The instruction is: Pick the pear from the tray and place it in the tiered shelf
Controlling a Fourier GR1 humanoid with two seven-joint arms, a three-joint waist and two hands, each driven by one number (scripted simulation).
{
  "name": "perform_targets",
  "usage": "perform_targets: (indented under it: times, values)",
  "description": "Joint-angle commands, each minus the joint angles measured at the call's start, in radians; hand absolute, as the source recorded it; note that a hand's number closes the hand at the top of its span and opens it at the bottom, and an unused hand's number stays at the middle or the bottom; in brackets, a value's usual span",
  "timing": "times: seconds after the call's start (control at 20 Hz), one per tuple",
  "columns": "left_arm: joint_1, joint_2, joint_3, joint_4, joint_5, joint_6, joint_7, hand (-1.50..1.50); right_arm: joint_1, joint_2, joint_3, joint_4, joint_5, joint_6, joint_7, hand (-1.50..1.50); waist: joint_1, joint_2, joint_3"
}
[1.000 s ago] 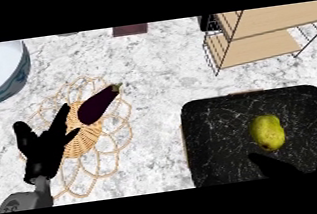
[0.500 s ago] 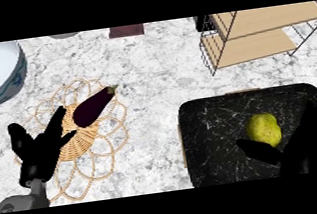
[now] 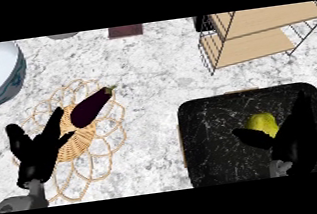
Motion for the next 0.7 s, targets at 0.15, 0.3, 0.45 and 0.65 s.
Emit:
perform_targets:
  times: [0.15,0.3,0.45,0.65]
  values:
    - [-0.001,-0.005,0.017,0.077,-0.007,-0.021,-0.007,0.00,-0.050,0.000,0.018,0.103,-0.144,0.121,0.029,1.50,0.002,0.007,-0.006]
    - [-0.059,-0.032,0.034,0.158,-0.022,-0.008,-0.021,0.00,-0.112,0.000,0.085,0.170,-0.111,0.049,0.058,1.50,-0.003,0.007,-0.007]
    - [0.070,0.011,0.044,-0.027,-0.003,-0.046,0.029,0.00,-0.128,0.000,0.066,0.147,-0.120,0.004,0.033,1.50,0.003,0.003,-0.006]
    - [-0.030,-0.029,0.048,0.092,-0.055,-0.018,0.015,0.00,-0.178,-0.001,0.070,0.177,-0.080,-0.030,0.004,1.50,-0.003,0.005,-0.006]
